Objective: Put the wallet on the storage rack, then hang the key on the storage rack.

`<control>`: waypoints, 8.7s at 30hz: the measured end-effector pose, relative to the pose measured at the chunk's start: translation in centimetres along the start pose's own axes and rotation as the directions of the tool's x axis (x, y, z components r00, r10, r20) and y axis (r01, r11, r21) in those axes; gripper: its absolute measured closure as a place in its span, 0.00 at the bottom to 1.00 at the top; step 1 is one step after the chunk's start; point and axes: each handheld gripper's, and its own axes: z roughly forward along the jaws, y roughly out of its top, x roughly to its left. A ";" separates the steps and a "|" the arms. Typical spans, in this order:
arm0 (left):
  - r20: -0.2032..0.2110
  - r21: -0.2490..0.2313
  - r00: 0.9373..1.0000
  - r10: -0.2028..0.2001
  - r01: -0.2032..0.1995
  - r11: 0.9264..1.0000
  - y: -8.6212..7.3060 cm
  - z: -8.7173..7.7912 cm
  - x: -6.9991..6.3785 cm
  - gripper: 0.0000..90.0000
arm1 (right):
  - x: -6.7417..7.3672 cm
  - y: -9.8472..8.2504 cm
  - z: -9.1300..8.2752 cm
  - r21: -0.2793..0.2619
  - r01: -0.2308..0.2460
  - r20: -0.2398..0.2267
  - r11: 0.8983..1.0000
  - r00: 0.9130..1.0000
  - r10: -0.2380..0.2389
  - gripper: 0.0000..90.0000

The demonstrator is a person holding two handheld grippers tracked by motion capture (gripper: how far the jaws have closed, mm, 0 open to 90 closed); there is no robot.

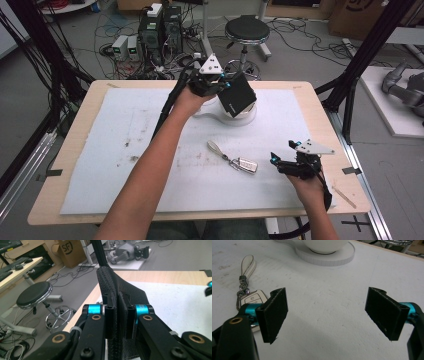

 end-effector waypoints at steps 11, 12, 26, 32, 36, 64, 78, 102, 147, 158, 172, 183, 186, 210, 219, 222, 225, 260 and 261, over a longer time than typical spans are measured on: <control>-0.026 0.009 1.000 -0.017 0.017 1.000 -0.5 3.1 1.4 0.93 | -0.7 -0.6 -0.6 -0.009 -0.020 0.001 1.000 1.000 0.020 0.21; -0.028 0.012 0.999 -0.021 0.021 1.000 -0.7 3.3 1.5 0.93 | -0.7 -0.6 -0.5 -0.006 -0.017 0.002 1.000 1.000 0.017 0.21; -0.146 0.117 0.989 -0.005 0.022 0.993 -2.4 6.0 0.8 0.93 | -0.2 -0.2 -0.2 -0.005 0.002 -0.004 1.000 1.000 -0.002 0.21; -0.176 0.128 0.984 0.012 0.011 0.992 -2.7 6.4 1.0 0.93 | -0.4 -0.3 -0.3 -0.008 0.000 -0.002 1.000 1.000 0.000 0.21; -0.190 0.125 0.982 0.007 0.017 0.992 -2.8 6.5 1.1 0.93 | -0.5 -0.3 -0.3 -0.006 -0.005 -0.004 1.000 1.000 0.005 0.21; -0.181 0.116 0.978 -0.104 0.127 0.985 -4.7 6.9 0.4 0.41 | -0.2 -0.2 -0.2 -0.010 0.011 -0.015 1.000 1.000 -0.011 0.21; -0.085 0.022 0.980 -0.177 0.180 0.983 -5.0 -1.0 -0.9 0.29 | 0.6 0.9 0.3 -0.028 0.016 -0.033 0.999 0.999 -0.017 0.21; -0.041 -0.081 0.968 -0.248 0.244 0.966 -11.5 -16.8 -5.2 0.23 | 0.8 1.5 1.3 -0.028 0.025 -0.039 0.999 0.999 -0.026 0.21; -0.074 -0.060 0.932 -0.356 0.352 0.934 -19.7 -20.1 -6.7 0.21 | 1.5 2.5 2.0 -0.042 0.043 -0.057 0.998 0.997 -0.045 0.21; -0.097 -0.056 0.923 -0.371 0.367 0.928 -20.4 -21.0 -6.9 0.21 | 4.3 4.1 3.8 -0.054 0.110 -0.135 0.993 0.984 -0.116 0.21; -0.104 -0.054 0.921 -0.376 0.372 0.927 -21.1 -22.1 -7.4 0.21 | 7.9 4.8 8.3 0.071 0.169 -0.259 0.983 0.955 -0.146 0.21; -0.099 -0.049 0.920 -0.378 0.375 0.926 -21.2 -22.0 -7.4 0.21 | 9.8 4.3 11.0 0.188 0.237 -0.297 0.953 0.939 -0.175 0.32; -0.092 -0.046 0.926 -0.366 0.363 0.931 -21.2 -21.9 -7.5 0.21 | 10.2 4.2 11.3 0.217 0.269 -0.331 0.939 0.925 -0.188 0.49; -0.087 -0.068 0.925 -0.371 0.366 0.928 -21.1 -22.2 -7.3 0.21 | 10.1 8.2 7.7 0.012 0.264 -0.312 0.964 0.917 -0.247 0.92; -0.098 -0.048 0.923 -0.373 0.370 0.928 -21.1 -22.2 -7.3 0.21 | 10.0 11.5 8.0 -0.059 0.239 -0.262 0.969 0.933 -0.246 0.92; -0.098 -0.046 0.924 -0.371 0.368 0.929 -21.1 -22.1 -7.3 0.21 | 9.9 12.8 8.3 -0.076 0.241 -0.237 0.967 0.938 -0.252 0.92; -0.099 -0.045 0.923 -0.372 0.369 0.928 -21.1 -22.1 -7.3 0.21 | 9.6 14.2 8.5 -0.090 0.223 -0.214 0.971 0.948 -0.237 0.92; -0.099 -0.045 0.922 -0.375 0.372 0.927 -21.2 -22.1 -7.2 0.21 | 10.1 21.5 13.3 -0.066 0.269 -0.103 0.961 0.956 -0.275 0.92; -0.098 -0.047 0.921 -0.378 0.375 0.926 -21.2 -22.1 -7.3 0.21 | 10.1 21.4 13.5 -0.064 0.265 -0.104 0.962 0.957 -0.271 0.92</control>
